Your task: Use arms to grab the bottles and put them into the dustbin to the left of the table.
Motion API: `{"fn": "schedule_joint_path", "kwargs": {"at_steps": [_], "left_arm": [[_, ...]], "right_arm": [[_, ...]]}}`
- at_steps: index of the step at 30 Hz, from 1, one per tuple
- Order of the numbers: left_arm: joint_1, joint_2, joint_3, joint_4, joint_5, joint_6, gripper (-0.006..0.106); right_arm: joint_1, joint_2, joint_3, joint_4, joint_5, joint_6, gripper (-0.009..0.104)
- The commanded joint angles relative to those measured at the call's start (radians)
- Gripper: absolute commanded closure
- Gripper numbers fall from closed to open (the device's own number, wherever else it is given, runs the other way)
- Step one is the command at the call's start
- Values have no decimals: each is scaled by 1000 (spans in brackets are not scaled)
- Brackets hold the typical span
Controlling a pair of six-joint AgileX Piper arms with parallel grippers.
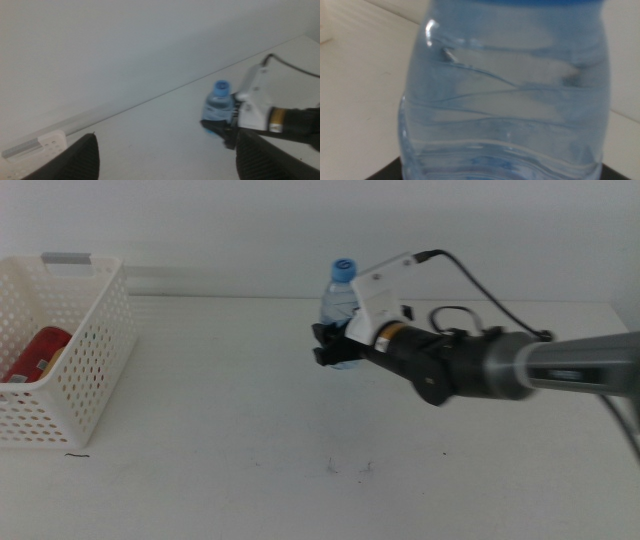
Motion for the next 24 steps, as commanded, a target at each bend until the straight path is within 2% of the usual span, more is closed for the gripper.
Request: {"fn": "schedule_joint_path", "kwargs": {"at_steps": [1, 5, 7, 8, 10, 14, 18, 24], "left_arm": [[-1, -3, 3, -1, -11, 0, 7], [-1, -3, 3, -1, -12, 0, 7], [-1, -3, 3, -1, -12, 0, 7], [-1, -3, 3, -1, -12, 0, 7], [-1, -3, 3, -1, -12, 0, 7], [-1, -3, 3, -1, -12, 0, 7], [-1, -3, 3, -1, -12, 0, 7], [-1, -3, 3, -1, -15, 0, 7]], "right_arm": [[1, 94, -126, -15, 13, 19, 98], [1, 188, -238, -15, 18, 18, 97], [1, 203, -245, -15, 18, 16, 92], [1, 203, -245, -15, 21, 16, 86], [1, 203, -243, -15, 46, 16, 68], [1, 167, -232, 13, 116, 46, 5], [1, 60, -119, 18, 131, 71, 4], [1, -209, 218, 20, 133, 73, 4]]}}
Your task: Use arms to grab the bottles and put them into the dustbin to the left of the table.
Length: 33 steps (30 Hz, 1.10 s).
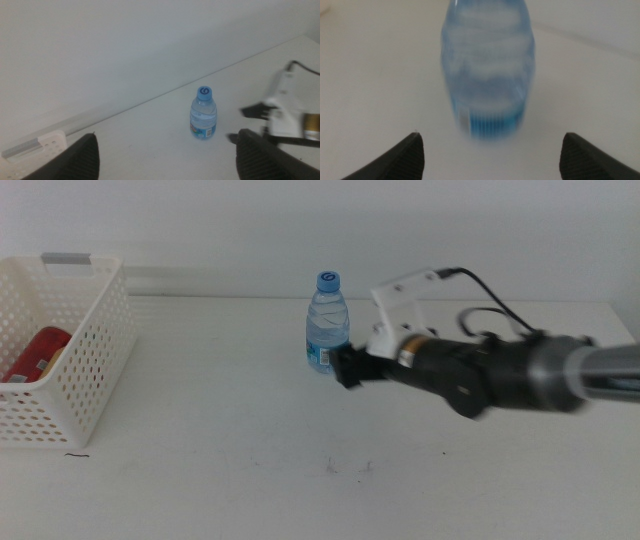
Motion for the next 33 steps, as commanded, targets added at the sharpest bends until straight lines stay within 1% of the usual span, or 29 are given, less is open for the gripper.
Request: {"fn": "schedule_joint_path", "kwargs": {"at_steps": [1, 3, 4, 6, 8, 9, 13, 17, 20, 25, 27, 28, 30, 31, 32, 33], "left_arm": [[-1, -3, 3, -1, -15, 0, 7], [-1, -3, 3, -1, -15, 0, 7], [-1, -3, 3, -1, -15, 0, 7], [-1, -3, 3, -1, -15, 0, 7], [-1, -3, 3, -1, -15, 0, 7], [-1, -3, 3, -1, -15, 0, 7], [-1, -3, 3, -1, -13, 0, 7], [-1, -3, 3, -1, -13, 0, 7], [-1, -3, 3, -1, -13, 0, 7], [-1, -3, 5, 0, -16, 0, 7], [-29, -1, 57, 8, -89, 0, 7], [-65, -7, 112, 29, -167, -12, 7], [-158, -35, 254, 122, -377, -71, 7], [-218, -52, 354, 203, -530, -150, 7], [-275, -68, 464, 304, -695, -247, 7], [-314, -74, 556, 380, -838, -330, 7]], "right_arm": [[1, -131, 131, 2, 18, 18, 4], [1, -285, 221, 2, 123, 73, 5], [1, -352, 236, 2, 220, 85, 6], [1, -507, 223, -6, 438, 54, 9], [1, -634, 193, -6, 568, 27, 11], [1, -684, 178, -6, 604, 16, 12], [1, -789, 148, -20, 660, -5, 12], [1, -832, 148, -22, 635, -5, 12], [1, -838, 148, -6, 607, -5, 12], [1, -838, 148, -6, 605, -5, 12], [1, -838, 148, -6, 605, -5, 12], [1, -838, 148, -6, 605, -5, 12], [1, -840, 148, -6, 605, -5, 12], [1, -840, 148, -6, 605, -5, 12], [1, -840, 148, 3, 605, -5, 12], [1, -840, 148, 3, 605, -5, 12]]}}
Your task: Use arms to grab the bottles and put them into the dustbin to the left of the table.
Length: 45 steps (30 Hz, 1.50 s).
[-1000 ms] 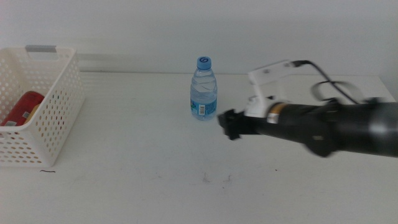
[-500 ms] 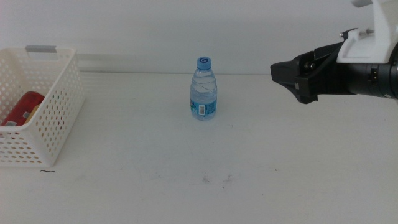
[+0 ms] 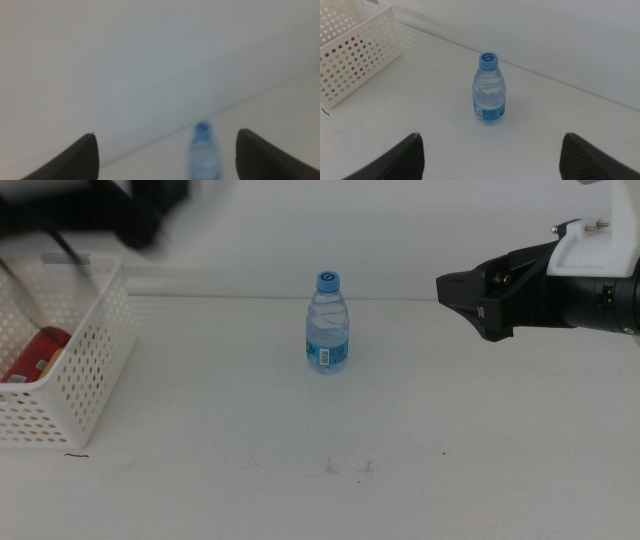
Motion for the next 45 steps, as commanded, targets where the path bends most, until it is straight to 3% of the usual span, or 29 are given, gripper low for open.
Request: {"fn": "schedule_joint_path", "kwargs": {"at_steps": [1, 4, 7, 15, 18, 24, 42, 45], "left_arm": [[-83, -15, 229, 170, -395, -209, 7], [-90, 67, 498, 179, -802, -360, 7], [-90, 193, 626, 151, -977, -366, 7], [-90, 596, 579, 209, -1284, -395, 7], [-85, 749, 477, 220, -1308, -413, 7], [-39, 981, 252, 360, -1305, -496, 7], [-28, 1299, -229, 348, -1155, -492, 7], [-28, 1316, -265, 348, -1120, -494, 11]], "right_arm": [[1, -7, -4, 3, -16, -11, 12], [1, -7, -4, 3, -16, -11, 12], [1, -7, -2, 2, -16, -11, 12], [1, -7, -2, 2, -16, -11, 12], [1, -7, -2, 2, -16, -11, 12], [1, -7, -2, 2, -16, -11, 12], [1, -7, -2, 2, -16, -11, 12], [1, -7, -2, 2, -16, -11, 12]]}}
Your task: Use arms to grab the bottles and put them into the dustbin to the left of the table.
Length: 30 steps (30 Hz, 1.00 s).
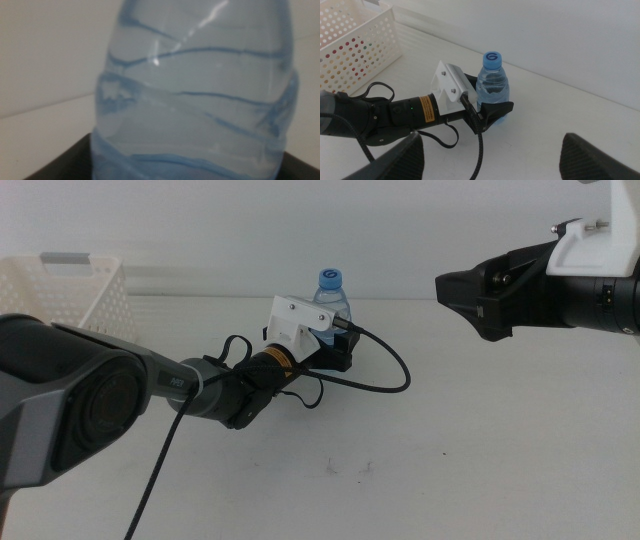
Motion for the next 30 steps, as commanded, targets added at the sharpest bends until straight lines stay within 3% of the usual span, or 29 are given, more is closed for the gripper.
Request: {"fn": "schedule_joint_path", "kwargs": {"at_steps": [1, 7, 11, 16, 18, 20, 22, 27, 30], "left_arm": [[3, 5, -18, -3, 24, -10, 15], [15, -90, 3, 4, 156, -52, 57], [11, -240, 32, 55, 353, -119, 81], [-14, -433, 38, 245, 774, -299, 101], [-42, -518, 38, 239, 987, -282, 102], [-59, -600, 34, 191, 1141, -194, 102], [-54, -662, 23, 74, 1234, -58, 102], [84, -711, -126, -329, 1539, 388, 102], [197, -696, -233, -397, 1697, 495, 102]], "right_arm": [[1, -5, -2, -2, -13, -11, 12], [1, -5, -2, -2, -13, -11, 12], [1, -5, -2, -2, -13, -11, 12], [1, -5, -2, -2, -13, -11, 12], [1, -5, -2, -2, -13, -11, 12], [1, -5, -2, -2, -13, -11, 12], [1, -5, -2, -2, -13, -11, 12], [1, -5, -2, -2, -13, -11, 12], [1, -5, -2, -2, -13, -11, 12]]}}
